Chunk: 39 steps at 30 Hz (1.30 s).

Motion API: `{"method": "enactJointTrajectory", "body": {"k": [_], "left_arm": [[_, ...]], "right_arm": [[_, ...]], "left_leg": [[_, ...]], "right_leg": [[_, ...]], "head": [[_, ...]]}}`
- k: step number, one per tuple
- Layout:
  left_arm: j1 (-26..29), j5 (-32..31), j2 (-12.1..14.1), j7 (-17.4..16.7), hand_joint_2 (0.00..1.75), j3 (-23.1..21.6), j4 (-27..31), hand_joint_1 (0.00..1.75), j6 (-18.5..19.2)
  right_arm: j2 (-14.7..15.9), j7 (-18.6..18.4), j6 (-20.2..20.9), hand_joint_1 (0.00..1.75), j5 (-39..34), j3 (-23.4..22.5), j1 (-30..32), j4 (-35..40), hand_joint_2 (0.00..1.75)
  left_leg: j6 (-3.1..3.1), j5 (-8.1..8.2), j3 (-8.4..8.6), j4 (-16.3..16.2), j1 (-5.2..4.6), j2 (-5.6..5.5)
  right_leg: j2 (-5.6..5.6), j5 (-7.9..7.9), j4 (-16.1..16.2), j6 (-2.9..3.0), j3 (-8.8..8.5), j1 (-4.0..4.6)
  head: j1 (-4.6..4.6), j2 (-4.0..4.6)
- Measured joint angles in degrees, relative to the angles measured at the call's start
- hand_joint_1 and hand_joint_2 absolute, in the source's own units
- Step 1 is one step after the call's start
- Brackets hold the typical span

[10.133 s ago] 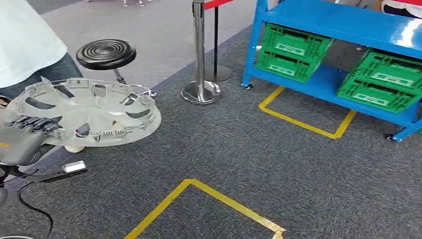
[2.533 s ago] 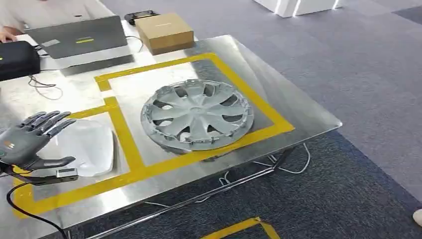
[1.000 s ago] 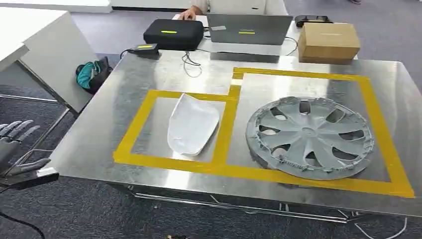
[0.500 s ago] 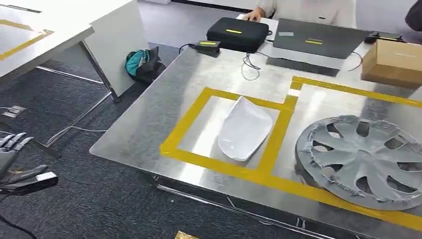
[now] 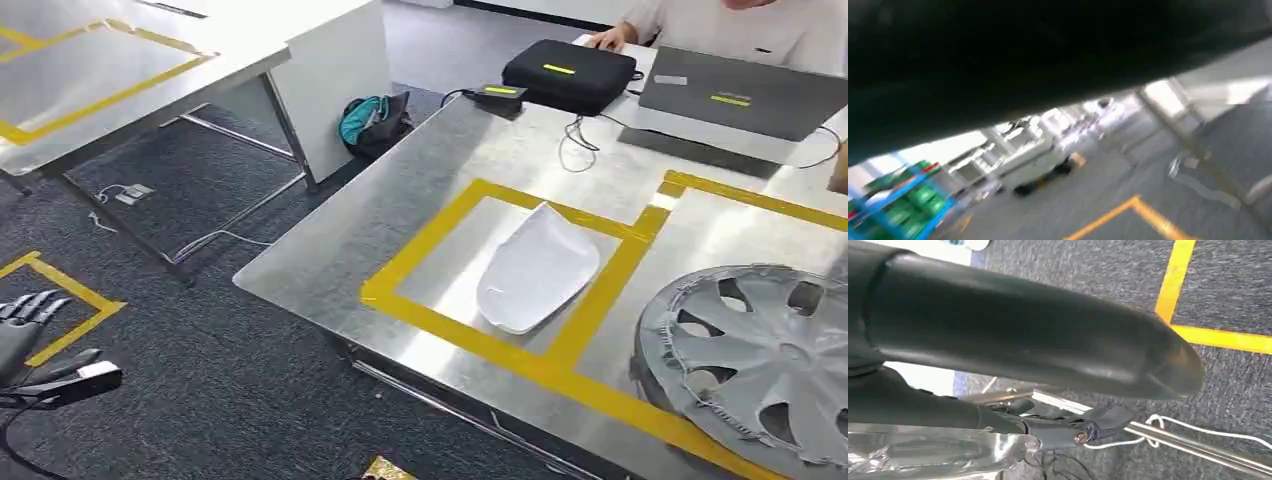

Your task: Take the parts from the cabinet and place them on the table.

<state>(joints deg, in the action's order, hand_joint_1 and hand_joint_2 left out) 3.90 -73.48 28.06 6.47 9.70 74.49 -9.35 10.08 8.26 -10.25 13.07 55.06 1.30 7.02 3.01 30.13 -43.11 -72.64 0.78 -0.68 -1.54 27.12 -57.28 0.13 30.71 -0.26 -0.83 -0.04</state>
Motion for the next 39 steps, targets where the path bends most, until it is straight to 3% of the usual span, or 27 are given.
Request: {"method": "enactJointTrajectory", "body": {"k": [2,3,4,5,6,9,10,12,13,15,16,17,19,20,21,24,25,26,27,29,30,31,32,34,36,37,39], "left_arm": [[0.9,0.0,-1.9,-1.1,0.0,0.7,-1.5,0.0,0.2],[1.2,0.3,-3.0,-1.5,0.0,1.4,-2.7,0.0,0.0],[1.5,0.5,-4.2,-1.8,0.0,2.4,-4.1,0.0,-0.1],[1.6,1.0,-5.5,-1.8,0.0,3.5,-5.6,0.0,0.1],[1.5,1.5,-7.2,-1.6,0.0,4.7,-7.1,0.0,0.6],[2.3,2.0,-12.6,-0.9,0.0,9.5,-13.5,0.0,2.8],[2.0,4.2,-14.5,-0.8,0.0,11.6,-16.1,0.0,5.8],[0.9,10.2,-18.9,-0.4,0.0,18.4,-23.2,0.0,10.8],[0.4,12.8,-21.7,-0.3,0.0,24.1,-28.6,0.0,11.3],[0.4,13.7,-25.0,-1.4,0.0,30.5,-35.9,0.0,11.6],[0.4,13.9,-26.3,-2.7,0.0,32.6,-38.8,0.0,11.6],[0.3,14.1,-27.3,-3.7,0.0,34.4,-40.8,0.0,11.6],[-0.1,14.0,-30.0,-5.8,0.0,38.3,-43.7,0.0,11.6],[-0.4,13.2,-31.5,-6.4,0.0,39.9,-44.9,0.0,12.2],[-0.9,12.1,-32.5,-6.9,0.0,41.2,-46.1,0.0,12.6],[-0.9,10.8,-34.6,-7.3,0.0,42.6,-48.0,0.0,12.7],[-0.9,10.6,-35.0,-7.4,0.0,43.2,-48.5,0.0,12.7],[-0.9,10.5,-35.7,-7.5,0.0,43.5,-48.9,0.0,12.7],[-1.1,10.4,-36.0,-7.6,0.0,43.8,-49.2,0.0,12.6],[-1.9,10.3,-36.4,-7.6,0.0,44.2,-49.6,0.0,12.6],[-2.1,10.3,-36.5,-7.6,0.0,44.4,-49.8,0.0,12.6],[-2.2,10.3,-36.6,-7.6,0.0,44.7,-50.1,0.0,12.6],[-2.1,10.2,-36.7,-7.6,0.0,44.8,-50.2,0.0,12.6],[-2.2,9.0,-36.7,-7.4,0.0,45.1,-50.4,0.0,12.6],[-2.9,6.4,-37.0,-6.2,0.0,44.8,-50.6,0.0,12.6],[-3.3,4.0,-37.1,-5.0,0.0,44.1,-50.8,0.0,12.6],[-3.2,0.2,-37.1,-3.5,0.0,42.4,-51.2,0.0,12.0]], "right_arm": [[0.2,0.4,0.0,0.0,-0.2,0.0,-0.1,0.0,0.0],[0.2,0.4,0.0,0.0,-0.3,0.0,-0.2,0.0,0.0],[0.2,0.5,0.1,0.0,-0.4,0.0,-0.3,0.0,0.0],[0.3,0.2,0.2,0.0,-0.4,0.0,-0.3,0.0,0.0],[0.2,-0.2,0.4,0.0,-0.4,0.0,-0.2,0.0,0.0],[0.2,-1.3,0.6,0.0,-0.5,0.0,-0.5,0.0,0.0],[0.1,-1.5,0.6,0.0,-0.4,0.0,-0.5,0.0,0.0],[-0.1,-1.8,0.7,0.0,0.2,0.0,-0.6,0.0,0.0],[-0.3,-1.9,1.0,0.0,0.6,0.0,-0.6,0.0,0.0],[-0.6,-1.9,1.4,0.0,1.1,0.2,-0.4,0.0,0.0],[-0.8,-1.9,1.6,0.0,1.1,0.2,-0.4,0.0,0.0],[-0.9,-1.9,1.7,0.0,1.1,0.2,-0.4,0.0,0.0],[-0.9,-1.9,2.2,0.0,1.0,0.2,-0.7,0.1,0.0],[-0.9,-1.9,2.5,0.0,1.0,0.2,-0.7,0.0,0.0],[-1.0,-1.8,3.0,0.0,0.9,0.2,-0.8,0.1,0.0],[-1.2,-1.8,3.4,0.0,0.9,0.2,-1.3,0.2,0.0],[-1.2,-1.7,3.4,0.0,0.9,0.2,-1.4,0.2,0.0],[-1.3,-1.8,3.4,0.0,0.7,0.2,-1.3,0.3,0.0],[-1.4,-1.7,3.4,0.0,0.7,0.2,-1.0,0.3,0.0],[-1.6,-1.7,3.4,0.0,0.7,0.2,-0.4,0.3,0.0],[-1.7,-1.7,3.4,0.0,0.7,0.2,-0.1,0.3,0.0],[-1.8,-1.8,3.4,0.0,0.7,0.2,0.0,0.3,0.0],[-1.8,-1.8,3.4,0.0,0.7,0.2,0.0,0.4,0.0],[-1.8,-1.8,3.4,0.0,0.7,0.2,-0.2,0.4,0.0],[-1.7,-1.7,3.4,0.0,0.7,0.2,-0.2,0.5,0.0],[-1.7,-1.6,3.3,0.0,0.6,0.2,-0.3,0.5,0.0],[-1.7,-1.4,3.2,0.0,0.5,0.2,-1.0,0.5,0.0]], "left_leg": [[-0.04,-2.6,1.62,2.9,0.06,0.17],[-0.16,-4.87,4.16,7.4,0.04,0.73],[-0.28,-6.92,7.43,12.8,-0.07,2.67],[-0.37,-6.36,9.12,16.0,-0.52,6.07],[-1.18,-6.6,9.2,16.3,-0.57,5.16],[-2.27,-6.3,9.12,16.2,-0.91,2.86],[-2.74,-6.59,9.27,16.5,-0.49,2.04],[-3.3,-6.63,9.29,16.5,-0.38,0.95],[-3.46,-6.6,9.27,16.5,-0.4,0.42],[-3.64,-6.48,9.3,16.5,-0.57,-0.99],[-3.64,-6.48,9.32,16.4,-0.6,-1.88],[-3.64,-6.49,9.38,16.4,-0.6,-2.82],[-3.63,-6.49,9.68,16.4,-0.58,-4.76],[-3.51,-6.56,9.71,16.4,-0.52,-5.67],[-3.2,-6.51,9.37,15.9,-0.87,-6.77],[-2.08,-7.11,8.98,16.5,-0.34,-8.76],[-1.74,-7.29,8.78,16.4,-0.39,-9.14],[-1.63,-6.29,8.36,15.4,-0.69,-5.09],[-1.34,-4.0,6.98,12.4,-0.81,-1.99],[-0.91,0.8,2.64,3.2,-0.73,-0.21],[-0.75,2.19,0.83,-0.8,-0.68,-0.05],[-0.58,2.07,0.36,-2.1,-0.55,0.02],[-0.47,0.87,1.36,-0.6,-0.43,0.08],[-0.19,-3.14,6.59,8.1,-0.21,1.38],[0.28,-4.34,11.4,16.1,-0.12,6.44],[-0.85,-4.5,11.05,15.7,-0.18,4.7],[-1.6,-4.43,10.74,15.8,-0.45,3.29]], "right_leg": [[-1.53,0.18,0.0,-0.15,-0.05,0.05],[-2.24,0.32,0.0,-0.26,-0.18,0.05],[-2.94,0.52,0.0,-0.55,-0.44,0.1],[-3.56,0.76,0.0,-0.93,-0.72,0.47],[-3.99,1.19,-0.2,-1.35,-0.8,0.78],[-5.93,1.6,0.5,-2.17,-1.89,0.62],[-6.01,1.96,0.4,-2.62,-1.66,0.46],[-0.81,5.23,-4.3,-3.01,0.06,0.12],[0.54,7.79,-9.7,-3.1,2.6,0.15],[1.26,10.27,-17.8,-3.13,6.9,0.19],[1.33,9.52,-18.1,-3.05,7.44,0.21],[1.43,7.5,-15.9,-2.89,6.75,0.22],[2.87,1.87,-6.3,-2.46,2.6,0.16],[6.43,0.2,-1.6,-2.35,0.53,-0.15],[8.29,0.78,0.0,-2.33,0.09,-0.61],[6.3,0.79,-0.5,-1.74,-0.56,0.07],[5.36,0.36,0.0,-1.24,-0.65,-0.35],[4.39,0.02,0.3,-0.86,-0.81,-0.35],[3.63,-0.04,0.3,-0.49,-0.8,-0.23],[1.68,0.04,0.3,-0.35,-0.66,-0.1],[0.79,0.08,0.3,-0.28,-0.58,-0.11],[-0.12,0.09,0.3,-0.28,-0.53,-0.17],[-0.69,0.09,0.3,-0.31,-0.5,-0.23],[-1.91,0.18,0.3,-0.63,-0.6,-0.4],[-3.14,0.85,-0.4,-1.7,-0.33,0.2],[-3.89,1.2,-0.4,-2.0,-0.23,0.14],[-5.37,1.3,0.0,-2.46,-0.95,0.03]], "head": [[-0.07,0.0],[0.0,0.0],[-0.04,0.0],[-0.13,0.0],[-0.02,0.0],[0.11,0.0],[0.09,0.0],[0.48,0.0],[0.57,0.0],[0.55,0.0],[0.59,0.0],[0.59,0.0],[0.61,0.0],[0.63,0.0],[0.48,0.0],[0.57,0.0],[0.55,0.0],[0.48,0.0],[0.09,0.0],[0.02,0.0],[0.02,0.0],[0.02,0.0],[0.02,0.0],[0.0,0.0],[-0.26,0.0],[-0.11,0.0],[0.26,0.0]]}}
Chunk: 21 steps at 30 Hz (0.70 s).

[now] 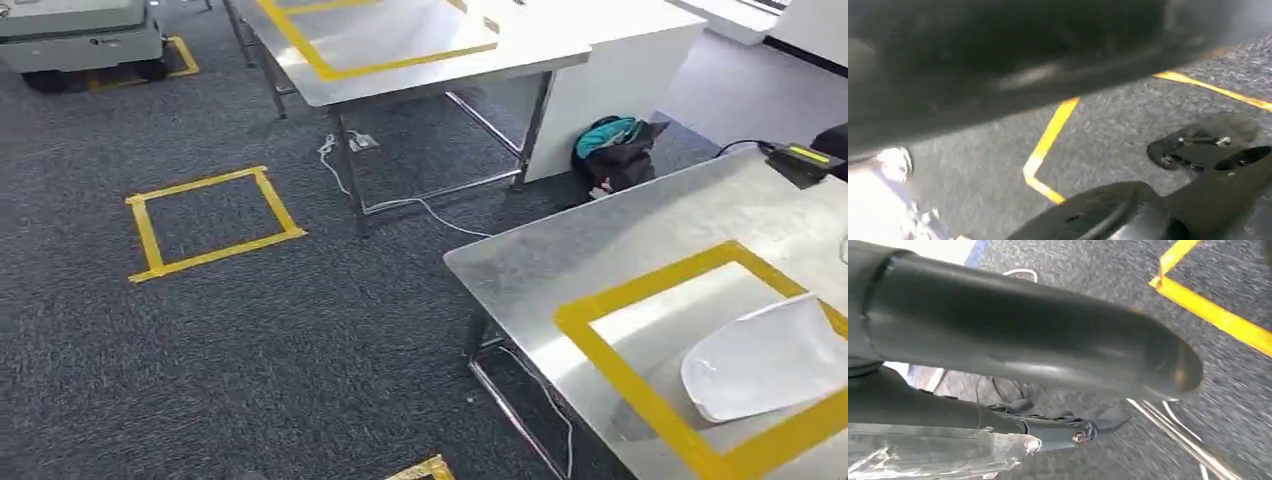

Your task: Take the parts from the cabinet and place them on the table.

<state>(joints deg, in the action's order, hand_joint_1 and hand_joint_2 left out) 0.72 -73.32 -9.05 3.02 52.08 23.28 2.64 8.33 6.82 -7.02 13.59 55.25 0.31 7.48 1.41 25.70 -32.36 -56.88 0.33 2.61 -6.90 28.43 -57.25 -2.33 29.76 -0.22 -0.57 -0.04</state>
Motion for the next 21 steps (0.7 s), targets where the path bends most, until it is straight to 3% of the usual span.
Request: {"method": "enactJointTrajectory", "body": {"k": [1,2,3,4,5,10,11,12,13,15,16,17,18,19,21], "left_arm": [[0.1,-1.3,0.1,0.2,0.0,-0.7,-0.3,0.0,-0.3],[0.2,-2.5,0.1,0.5,0.0,-1.5,-0.7,0.0,-0.6],[0.1,-3.5,0.2,0.7,0.0,-2.2,-1.0,0.0,-0.9],[-0.1,-4.4,0.2,0.7,0.0,-3.0,-1.4,0.0,-1.1],[-0.3,-5.0,0.2,0.7,0.0,-3.7,-1.9,0.0,-1.1],[-0.3,-5.0,0.2,0.7,0.0,-3.8,-2.0,0.0,-1.1],[-0.3,-5.6,0.3,0.7,0.0,-4.5,-2.7,0.0,-1.2],[-0.2,-5.9,0.7,0.7,0.0,-5.4,-3.6,0.0,-1.1],[-0.5,-6.0,0.8,0.7,0.0,-5.8,-3.9,0.0,-1.1],[-0.4,-6.0,0.8,0.7,0.0,-6.1,-4.2,0.0,-1.1],[-0.4,-6.0,0.8,0.7,0.0,-6.1,-4.4,0.0,-1.0],[-0.4,-6.1,1.0,0.4,0.0,-6.1,-4.5,0.0,-1.0],[-0.5,-6.2,1.0,0.2,0.0,-6.1,-4.6,0.0,-1.0],[-0.7,-6.4,1.0,-0.1,0.0,-6.1,-4.7,0.0,-0.8],[-1.1,-6.5,0.9,-0.7,0.0,-6.1,-4.9,0.0,-0.8]], "right_arm": [[0.0,0.1,0.0,0.0,0.0,0.0,-0.4,0.0,0.0],[0.0,0.1,0.0,0.0,-0.2,0.0,-0.7,0.1,0.0],[0.0,0.2,0.0,0.0,-0.4,0.0,-0.7,0.1,0.0],[0.0,0.3,0.0,0.0,-0.5,0.0,-0.7,0.1,0.0],[0.0,0.3,0.1,0.0,-0.6,0.0,-0.7,0.1,0.0],[0.0,0.3,0.2,0.0,-0.6,0.0,-0.7,0.1,0.0],[0.0,0.2,0.3,0.0,-0.8,0.0,-0.5,0.1,0.0],[-0.2,0.2,0.5,0.0,-1.0,0.0,0.2,0.1,0.0],[-0.7,0.2,0.4,0.0,-1.0,0.0,0.8,0.2,0.0],[-1.1,0.2,0.4,0.0,-1.0,0.0,0.8,0.2,0.0],[-1.2,0.2,0.3,0.0,-1.1,0.0,0.9,0.4,0.0],[-1.5,-0.2,0.3,0.0,-1.2,-0.1,1.1,0.4,0.0],[-1.5,-0.3,0.3,0.0,-1.4,-0.1,1.2,0.4,0.0],[-1.5,-0.3,0.3,0.0,-1.4,-0.1,1.2,0.4,0.0],[-1.5,-0.3,0.5,0.0,-1.5,-0.1,1.3,0.4,0.0]], "left_leg": [[-0.48,-0.15,0.15,0.2,0.03,-0.79],[-0.97,-0.46,0.18,0.3,0.29,-1.3],[-1.33,-0.59,0.12,0.3,0.33,-1.78],[-1.6,-0.65,-0.01,0.3,0.3,-2.54],[-1.7,-0.67,-0.08,0.3,0.21,-3.37],[-1.71,-0.67,-0.09,0.3,0.19,-3.52],[-1.72,-0.66,-0.12,0.2,0.08,-4.94],[-1.65,-0.69,0.1,0.2,0.1,-7.74],[-0.8,-0.74,-0.46,0.1,-0.02,-8.79],[0.05,-1.24,-0.89,0.5,0.39,-9.61],[0.57,-1.58,-0.92,0.9,0.45,-10.16],[0.55,-1.58,-0.92,0.4,0.32,-9.56],[0.53,-0.18,-1.83,-1.1,-0.23,-6.78],[0.66,2.1,-3.68,-4.4,-0.2,-5.38],[1.2,6.1,-8.16,-13.3,0.41,-4.11]], "right_leg": [[-0.67,-0.06,0.0,-0.39,-0.85,-0.11],[0.52,0.48,-0.4,-0.82,-0.48,-0.47],[3.63,2.36,-2.7,-0.92,0.39,-0.5],[5.43,4.89,-7.0,-0.96,2.37,-0.52],[6.3,7.21,-12.3,-1.01,4.8,-0.47],[6.39,7.52,-13.1,-1.01,5.24,-0.46],[6.77,8.94,-18.5,-0.84,8.25,-0.39],[8.12,0.87,-7.0,-0.34,3.98,-0.53],[12.7,-0.82,-0.8,-0.13,1.11,-0.64],[11.63,-1.02,-1.1,0.39,1.39,-0.25],[11.05,-1.38,-0.6,0.95,1.21,-0.14],[10.09,-2.36,0.9,1.57,0.76,-1.05],[9.43,-2.57,1.5,1.97,0.56,-0.91],[8.68,-2.77,1.6,2.18,0.61,-1.09],[6.85,-2.84,1.6,2.12,0.89,-1.17]], "head": [[-0.07,0.0],[-0.07,0.0],[0.24,0.0],[0.39,0.0],[0.52,0.0],[0.55,0.0],[0.65,0.0],[0.61,0.0],[0.59,0.0],[0.54,0.0],[0.59,0.0],[0.5,0.0],[0.48,0.0],[-0.24,0.0],[-0.42,0.0]]}}
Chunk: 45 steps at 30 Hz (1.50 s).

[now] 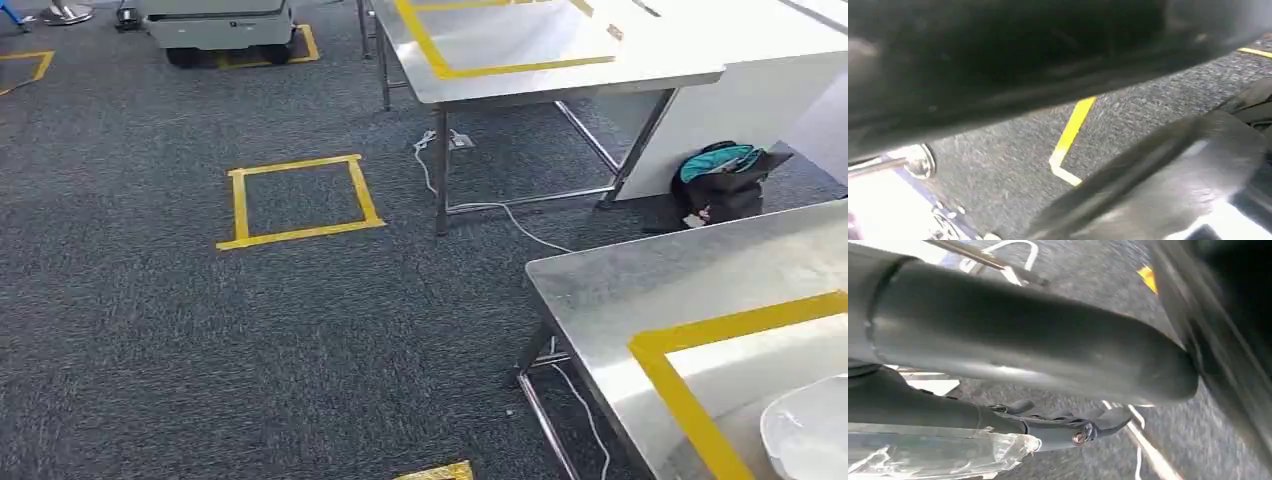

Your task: Take the parts from the cabinet and place them on the table.

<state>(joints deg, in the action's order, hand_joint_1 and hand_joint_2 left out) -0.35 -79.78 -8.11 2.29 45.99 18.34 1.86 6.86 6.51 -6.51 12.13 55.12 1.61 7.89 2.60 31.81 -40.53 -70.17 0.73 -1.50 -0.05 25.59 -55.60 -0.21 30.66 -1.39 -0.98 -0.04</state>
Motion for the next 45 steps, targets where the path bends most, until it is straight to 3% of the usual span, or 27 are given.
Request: {"method": "enactJointTrajectory", "body": {"k": [2,4,5,6,7,8,10,11,13,14,16,18,20,21,22,26,28,30,32,35,36,37,41,42,43,44,45], "left_arm": [[-0.1,0.0,0.1,-0.3,0.0,0.0,-0.1,0.0,0.0],[-0.1,0.0,0.1,-0.5,0.0,0.0,-0.2,0.0,0.2],[-0.2,0.0,0.1,-0.5,0.0,0.0,-0.2,0.0,0.2],[-0.7,0.0,-0.8,-0.5,0.0,0.0,-0.4,0.0,0.2],[-1.1,0.0,-0.9,-0.6,0.0,0.0,-0.5,0.0,0.3],[-1.1,0.0,-0.8,-0.6,0.0,0.0,-0.5,0.0,0.2],[-1.1,0.0,-0.3,-0.6,0.0,0.0,-0.5,0.0,0.2],[-1.0,0.0,0.0,-0.6,0.0,0.0,-0.5,0.0,0.2],[-0.8,0.0,0.1,-0.6,0.0,0.1,-0.6,0.0,0.2],[-0.9,0.0,0.1,-0.6,0.0,0.1,-0.6,0.0,0.2],[-0.8,0.0,0.1,-0.6,0.0,0.1,-0.6,0.0,0.4],[-0.5,0.0,0.3,-0.6,0.0,0.2,-0.7,0.0,0.6],[-0.4,-0.2,0.4,-0.6,0.0,0.2,-0.7,0.0,0.8],[-0.4,-0.4,0.4,-0.7,0.0,0.2,-0.7,0.0,0.8],[-0.5,-0.5,0.5,-0.7,0.0,0.3,-0.7,0.0,0.8],[0.2,-0.9,0.4,-0.8,0.0,0.3,-1.0,0.0,1.0],[0.2,-1.2,0.5,-0.8,0.0,0.4,-1.0,0.0,1.0],[-0.2,-1.4,0.5,-0.8,0.0,0.4,-1.1,0.0,1.0],[-0.1,-1.4,0.5,-0.8,0.0,0.4,-1.1,0.0,1.0],[0.0,-1.6,0.7,-0.8,0.0,0.6,-1.1,0.0,0.9],[-0.1,-1.6,0.9,-0.8,0.0,0.6,-1.1,0.0,0.9],[-0.4,-1.6,0.9,-0.8,0.0,0.6,-1.1,0.0,0.9],[-0.2,-1.6,0.9,-0.8,0.0,0.7,-1.1,0.0,0.8],[-0.2,-1.7,0.9,-0.8,0.0,0.7,-1.1,0.0,0.9],[-0.2,-1.6,1.0,-0.8,0.0,0.7,-1.1,0.0,0.7],[-0.4,-1.1,1.0,-0.1,0.0,0.7,-1.1,0.0,-0.2],[-0.4,-0.7,0.9,0.7,0.0,0.8,-1.1,0.0,-1.0]], "right_arm": [[0.3,0.0,0.2,0.0,0.3,0.0,-0.3,0.0,0.0],[0.6,0.0,0.2,0.0,0.4,0.0,-0.8,0.0,0.0],[0.9,0.0,0.3,0.0,0.4,0.0,-1.0,0.0,0.0],[2.2,0.0,0.3,0.0,0.4,-0.1,-1.1,-0.1,0.0],[2.8,0.0,0.3,0.0,0.5,-0.1,-0.9,-0.3,0.0],[2.9,0.2,0.3,0.0,0.5,-0.1,-1.3,-0.3,0.0],[2.6,0.2,0.3,0.0,0.5,-0.1,-2.2,-0.2,0.0],[2.3,0.2,0.3,0.0,0.5,-0.1,-2.5,0.0,0.0],[2.3,0.3,0.3,0.0,0.5,-0.1,-2.5,0.1,0.0],[2.2,0.3,0.3,0.0,0.5,-0.1,-2.4,0.1,0.0],[2.2,0.3,0.3,0.0,0.5,-0.1,-2.2,0.1,0.0],[2.2,0.3,0.3,0.0,0.4,-0.1,-2.2,0.1,0.0],[2.2,0.3,0.3,0.0,0.4,-0.1,-2.2,0.1,0.0],[2.2,0.3,0.3,0.0,0.4,-0.1,-2.3,0.1,0.0],[2.1,0.3,0.3,0.0,0.4,-0.1,-2.3,0.1,0.0],[2.4,0.3,0.4,0.0,0.4,-0.1,-2.8,0.1,0.0],[2.3,0.4,0.2,0.0,0.4,-0.1,-2.6,0.1,0.0],[2.1,0.4,0.3,0.0,0.4,-0.1,-2.4,0.1,0.0],[1.9,0.4,0.3,0.0,0.4,-0.1,-2.3,0.1,0.0],[1.9,0.4,0.3,0.0,0.4,-0.1,-2.5,0.1,0.0],[1.9,0.4,0.3,0.0,0.4,-0.2,-2.5,0.1,0.0],[1.9,0.4,0.3,0.0,0.4,-0.2,-2.4,0.1,0.0],[1.9,0.4,0.3,0.0,0.4,-0.2,-2.9,0.1,0.0],[2.0,0.4,0.2,0.0,0.4,-0.1,-3.0,0.1,0.0],[1.9,0.5,0.2,0.0,0.3,-0.1,-2.9,0.2,0.0],[1.9,0.8,0.2,0.0,-0.5,-0.2,-2.7,0.2,0.0],[1.9,0.9,0.3,0.0,-1.2,-0.5,-2.5,0.2,0.0]], "left_leg": [[0.82,0.17,-1.18,-2.5,1.0,0.35],[2.35,-3.32,2.4,3.5,2.45,1.49],[3.57,-4.92,5.38,8.2,3.41,3.34],[5.21,-4.6,6.21,9.8,4.28,8.19],[4.42,-4.94,5.71,9.2,4.22,8.57],[2.63,-4.08,5.52,8.3,3.64,6.69],[1.5,-3.91,5.39,8.2,3.26,5.17],[0.66,-4.41,5.38,8.4,3.13,4.34],[-0.36,-4.89,5.2,8.6,2.76,3.1],[-0.75,-5.11,5.02,8.7,2.39,2.07],[-1.08,-5.25,4.69,8.7,1.77,0.01],[-1.11,-5.27,4.67,8.7,1.52,-1.83],[-1.02,-5.33,4.8,8.7,1.58,-3.76],[-0.87,-5.4,4.76,8.7,1.78,-4.52],[-0.4,-5.42,4.69,8.5,1.46,-5.21],[1.44,-6.8,4.42,10.1,2.32,-6.79],[0.87,-4.34,3.33,7.5,1.34,-0.99],[0.59,0.18,-0.48,-0.9,0.61,0.36],[0.33,1.56,-2.26,-5.7,0.27,0.52],[-0.28,-3.57,3.14,2.9,-0.25,1.68],[-0.63,-5.26,6.25,8.0,-0.54,4.2],[-0.8,-4.62,7.34,10.6,-1.23,7.68],[-2.06,-5.45,6.88,11.1,-1.0,4.24],[-2.51,-5.9,7.08,11.5,-0.45,3.48],[-2.87,-6.14,6.96,11.5,-0.28,2.94],[-3.07,-6.28,6.68,11.5,-0.19,2.15],[-3.19,-6.46,6.49,11.5,-0.17,1.32]], "right_leg": [[-1.76,-0.03,0.0,-0.44,0.2,-0.32],[-3.51,0.17,-0.5,-1.89,0.4,-1.11],[-4.32,0.72,-1.6,-2.88,0.58,-1.55],[-5.39,1.71,-3.7,-4.2,1.09,-1.3],[-6.2,3.04,-5.1,-5.05,1.85,-1.76],[-7.05,3.98,-4.9,-5.53,0.98,-1.78],[-8.35,4.31,-3.8,-5.85,-0.98,-2.03],[-7.77,4.47,-3.6,-6.14,-0.86,-2.56],[-1.79,8.99,-7.8,-5.54,0.56,-2.21],[-0.61,11.92,-13.0,-4.88,2.74,-1.72],[0.01,14.88,-21.2,-3.85,6.81,-0.83],[0.14,12.91,-20.5,-3.05,7.15,-0.23],[1.23,7.5,-11.6,-2.47,3.45,-0.21],[3.61,5.54,-7.2,-2.51,1.61,-0.51],[4.46,5.19,-6.5,-3.3,1.63,0.2],[2.18,3.78,-5.7,-2.03,1.15,0.64],[0.77,3.28,-5.2,-1.04,1.0,0.87],[-1.06,3.24,-5.1,-0.52,1.25,1.22],[-2.81,3.26,-5.1,-0.23,1.39,1.5],[-4.89,3.3,-5.1,-0.21,1.22,1.54],[-5.66,3.4,-5.1,-0.29,1.01,1.57],[-6.32,3.66,-5.3,-0.59,1.05,2.1],[-8.91,3.71,-4.7,-1.31,0.07,2.39],[-7.89,4.27,-5.2,-1.83,0.48,2.14],[-3.98,5.89,-7.1,-2.23,1.11,1.86],[-1.57,8.28,-11.0,-2.54,2.79,1.6],[-0.57,10.4,-15.5,-2.81,4.73,1.39]], "head": [[0.02,0.0],[0.04,0.0],[-0.21,0.0],[-0.87,0.0],[-1.03,0.0],[0.79,-0.02],[1.44,0.0],[1.64,0.0],[1.83,0.0],[2.05,0.0],[2.05,0.0],[2.01,0.0],[2.03,0.0],[2.08,0.0],[2.07,0.0],[1.92,0.0],[1.6,0.0],[1.31,0.0],[1.38,0.0],[1.33,0.0],[1.33,0.0],[1.29,0.0],[1.42,0.0],[1.47,0.0],[1.79,0.0],[1.88,0.0],[1.86,0.0]]}}
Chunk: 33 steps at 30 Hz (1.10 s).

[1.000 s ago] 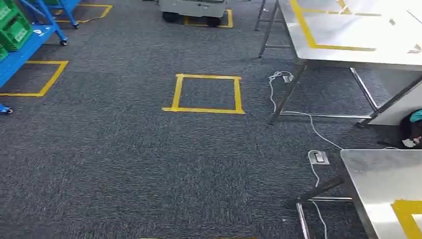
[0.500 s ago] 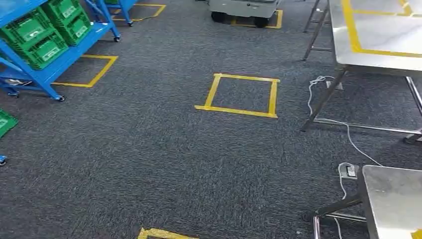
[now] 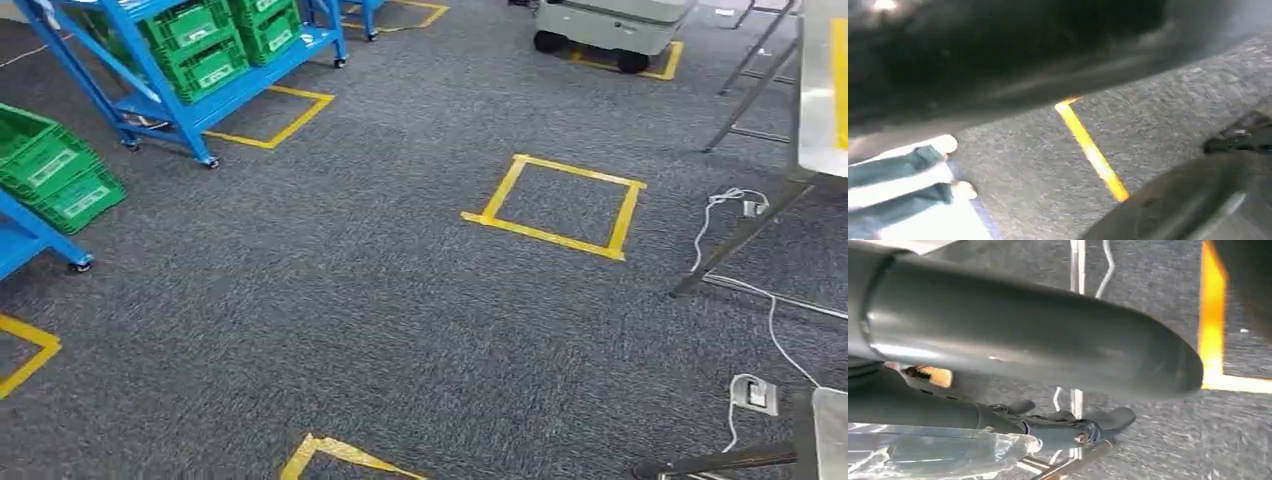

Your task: Take the parts from the cabinet and place them on the table.

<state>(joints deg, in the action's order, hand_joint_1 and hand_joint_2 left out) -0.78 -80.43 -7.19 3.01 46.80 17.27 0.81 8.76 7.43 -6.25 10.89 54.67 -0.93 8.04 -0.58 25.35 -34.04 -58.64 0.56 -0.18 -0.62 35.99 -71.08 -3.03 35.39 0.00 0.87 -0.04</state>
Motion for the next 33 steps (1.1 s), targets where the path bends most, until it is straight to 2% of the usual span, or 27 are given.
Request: {"method": "enactJointTrajectory", "body": {"k": [1,2,3,5,6,7,8,11,12,13,14,15,17,18,19,20,21,22,23,24,27,28,29,30,31,32,33], "left_arm": [[0.0,0.0,-0.1,0.9,0.0,0.2,0.0,0.0,-0.7],[0.2,0.0,-0.1,1.6,0.0,0.3,0.0,0.0,-1.3],[0.3,0.0,-0.1,2.0,0.0,0.3,0.0,0.0,-1.6],[0.5,0.0,-0.1,2.3,0.0,0.4,0.0,0.0,-2.0],[0.5,0.0,-0.2,2.4,0.0,0.5,0.0,0.0,-2.2],[0.4,-0.3,0.0,2.4,0.0,0.7,0.0,0.0,-2.5],[0.2,-0.9,0.0,2.2,0.0,0.8,0.1,0.0,-2.6],[0.7,-2.4,0.0,0.8,0.0,1.3,0.1,0.0,-2.2],[0.8,-2.6,0.0,0.2,0.0,1.7,0.1,0.0,-1.9],[0.9,-2.9,0.0,-0.3,0.0,1.9,0.1,0.0,-1.6],[0.8,-3.0,0.0,-0.5,0.0,2.1,0.1,0.0,-1.5],[0.7,-3.0,0.0,-0.6,0.0,2.2,0.1,0.0,-1.4],[0.3,-3.1,-0.2,-1.1,0.0,2.6,0.1,0.0,-1.1],[0.3,-3.1,-0.2,-1.4,0.0,2.9,0.1,0.0,-1.0],[0.4,-3.1,-0.2,-1.6,0.0,3.2,0.1,0.0,-0.8],[0.5,-3.3,-0.2,-1.7,0.0,3.4,0.1,0.0,-0.8],[0.6,-3.3,-0.2,-1.8,0.0,3.7,0.1,0.0,-0.7],[0.5,-3.4,-0.2,-1.9,0.0,4.0,0.1,0.0,-0.7],[0.4,-3.4,-0.2,-1.9,0.0,4.3,0.1,0.0,-0.8],[0.1,-3.5,-0.2,-1.9,0.0,4.4,0.2,0.0,-0.8],[0.4,-3.6,-0.3,-1.9,0.0,5.0,0.3,0.0,-0.8],[0.4,-3.6,-0.4,-1.9,0.0,5.2,0.3,0.0,-0.8],[0.5,-3.7,-0.4,-1.9,0.0,5.2,0.3,0.0,-0.8],[0.4,-3.8,-0.3,-1.9,0.0,5.4,0.3,0.0,-0.8],[0.1,-3.8,-0.3,-1.9,0.0,5.5,0.3,0.0,-0.8],[-0.1,-3.8,-0.4,-1.9,0.0,5.6,0.3,0.0,-0.7],[-0.1,-3.8,-0.5,-1.9,0.0,5.7,0.3,0.0,-0.6]], "right_arm": [[0.0,0.1,0.0,0.0,-0.4,-0.3,0.2,0.0,0.0],[0.0,0.3,-0.1,0.0,-0.7,-0.5,0.4,0.0,0.0],[0.0,0.4,-0.2,0.0,-0.9,-0.7,0.5,0.0,0.0],[0.0,0.6,-0.4,0.0,-1.1,-1.1,0.6,0.0,0.0],[0.0,0.6,-0.5,0.0,-1.1,-1.2,0.6,0.0,0.0],[-0.1,0.7,-0.6,0.0,-1.1,-1.2,0.6,0.0,0.0],[-0.1,0.7,-0.6,0.0,-1.1,-1.3,0.6,0.0,0.0],[-0.1,0.7,-0.5,0.0,-1.2,-1.5,0.4,0.0,0.0],[-0.1,0.7,-0.4,0.0,-1.2,-1.5,0.5,0.0,0.0],[-0.1,0.6,-0.2,0.0,-1.2,-1.5,0.5,0.0,0.0],[-0.1,0.5,-0.2,0.0,-1.3,-1.6,0.5,0.0,0.0],[-0.1,0.5,-0.2,0.0,-1.3,-1.6,0.6,0.0,0.0],[-0.1,0.5,0.1,0.0,-1.4,-1.6,0.8,0.0,0.0],[-0.1,0.5,0.1,0.0,-1.4,-1.6,1.0,0.0,0.0],[-0.1,0.4,0.1,0.0,-1.4,-1.6,1.0,0.0,0.0],[-0.1,0.4,0.1,0.0,-1.5,-1.6,0.9,0.0,0.0],[-0.1,0.4,0.1,0.0,-1.6,-1.6,0.9,0.0,0.0],[-0.1,0.5,0.1,0.0,-1.6,-1.6,0.8,0.0,0.0],[-0.1,0.5,0.1,0.0,-1.7,-1.7,0.8,0.0,0.0],[-0.1,0.5,0.0,0.0,-1.9,-1.7,0.8,0.0,0.0],[-0.1,0.5,0.1,0.0,-1.9,-2.0,0.3,-0.1,0.0],[-0.1,0.5,0.1,0.0,-1.9,-2.0,0.2,-0.1,0.0],[-0.1,0.6,0.1,0.0,-1.9,-2.0,0.2,0.0,0.0],[-0.2,0.7,0.1,0.0,-1.9,-2.0,0.2,0.0,0.0],[-0.1,0.6,0.1,0.0,-1.9,-2.0,0.3,-0.1,0.0],[-0.1,0.5,0.1,0.0,-1.9,-2.0,0.5,-0.1,0.0],[-0.1,0.5,0.1,0.0,-1.9,-2.0,0.7,-0.1,0.0]], "left_leg": [[0.03,-0.11,-0.19,0.0,0.01,-0.84],[0.18,-0.25,-0.34,0.0,0.04,-1.69],[0.37,-0.38,-0.38,0.0,0.11,-2.39],[0.88,-0.68,-0.38,0.0,0.39,-4.06],[1.2,-0.82,-0.4,-0.1,0.55,-4.79],[1.69,-1.02,-0.63,-0.1,0.43,-5.38],[2.1,-1.17,-0.95,-0.3,0.34,-5.99],[3.65,-2.55,-1.35,1.1,0.94,-7.83],[3.92,-2.56,-1.57,0.9,1.13,-7.59],[3.79,-1.08,-2.14,-0.4,0.63,-4.25],[3.7,0.42,-2.96,-2.1,0.47,-2.73],[3.64,2.05,-4.0,-4.5,0.36,-1.86],[3.47,6.21,-7.5,-12.9,0.31,-0.86],[3.36,7.28,-8.69,-16.2,0.3,-0.71],[3.22,6.87,-8.39,-16.4,0.23,-0.65],[3.06,5.42,-6.88,-14.4,0.09,-0.53],[2.83,3.45,-4.42,-10.5,-0.08,-0.2],[2.52,1.37,-1.21,-5.2,-0.35,0.89],[2.08,0.38,1.52,-0.8,-0.76,3.76],[1.84,0.73,2.06,1.0,-1.15,4.82],[1.32,0.45,1.54,0.9,-1.17,2.86],[0.83,0.07,1.75,1.4,-0.86,2.24],[0.47,-0.27,1.74,1.7,-0.51,1.75],[0.12,-0.47,1.53,1.7,-0.39,1.19],[-0.05,-0.59,1.3,1.7,-0.35,0.41],[-0.07,-0.7,1.08,1.7,-0.35,-0.37],[-0.02,-0.85,0.92,1.6,-0.34,-1.25]], "right_leg": [[0.38,1.62,-4.0,-0.14,1.86,-0.12],[0.41,2.11,-6.4,-0.25,3.12,-0.2],[0.42,1.15,-5.9,-0.3,3.0,-0.27],[0.9,-3.9,2.3,-0.49,-1.02,-0.67],[2.37,-6.12,7.4,-0.74,-3.62,-1.1],[6.75,-5.66,10.7,-1.39,-4.99,-1.78],[6.74,-5.83,11.1,-0.83,-4.89,-1.54],[4.68,-6.48,11.2,0.57,-5.33,-0.87],[3.51,-7.13,11.7,1.48,-5.17,-1.13],[2.86,-7.36,11.9,1.88,-5.17,-0.94],[2.47,-7.52,11.9,2.18,-5.1,-0.82],[1.92,-7.6,12.0,2.3,-5.02,-0.65],[-0.05,-7.72,11.9,2.52,-4.66,-0.2],[-1.07,-7.75,11.9,2.59,-4.49,0.01],[-1.87,-7.75,11.9,2.59,-4.4,0.11],[-2.57,-7.75,11.9,2.59,-4.4,0.15],[-3.26,-7.75,11.9,2.59,-4.47,0.16],[-3.95,-7.72,11.9,2.54,-4.61,0.16],[-4.6,-7.67,11.9,2.46,-4.78,0.26],[-5.12,-7.35,11.6,2.01,-4.52,0.74],[-6.8,-7.53,12.2,1.43,-5.22,0.74],[-7.3,-7.4,12.2,1.18,-5.39,0.81],[-4.2,-6.52,11.2,0.49,-4.64,0.55],[-1.37,-4.52,8.4,0.21,-3.42,0.27],[-0.22,-2.08,4.0,-0.03,-1.53,0.03],[0.21,0.01,-0.6,-0.24,0.53,-0.04],[0.35,1.14,-4.0,-0.35,2.19,-0.11]], "head": [[0.04,0.0],[0.02,0.0],[0.0,0.0],[-0.02,0.0],[-0.02,0.0],[0.24,0.0],[0.11,0.0],[0.09,0.0],[0.11,0.0],[-0.18,0.0],[-0.5,0.0],[-0.77,0.0],[-0.79,0.0],[-0.76,0.0],[-0.79,0.0],[-0.81,0.0],[-0.79,0.0],[-0.83,0.0],[-0.81,0.0],[-0.9,0.0],[-0.59,0.0],[-0.79,0.0],[-0.44,0.0],[-0.31,0.0],[-0.33,0.0],[-0.31,0.0],[-0.31,0.0]]}}
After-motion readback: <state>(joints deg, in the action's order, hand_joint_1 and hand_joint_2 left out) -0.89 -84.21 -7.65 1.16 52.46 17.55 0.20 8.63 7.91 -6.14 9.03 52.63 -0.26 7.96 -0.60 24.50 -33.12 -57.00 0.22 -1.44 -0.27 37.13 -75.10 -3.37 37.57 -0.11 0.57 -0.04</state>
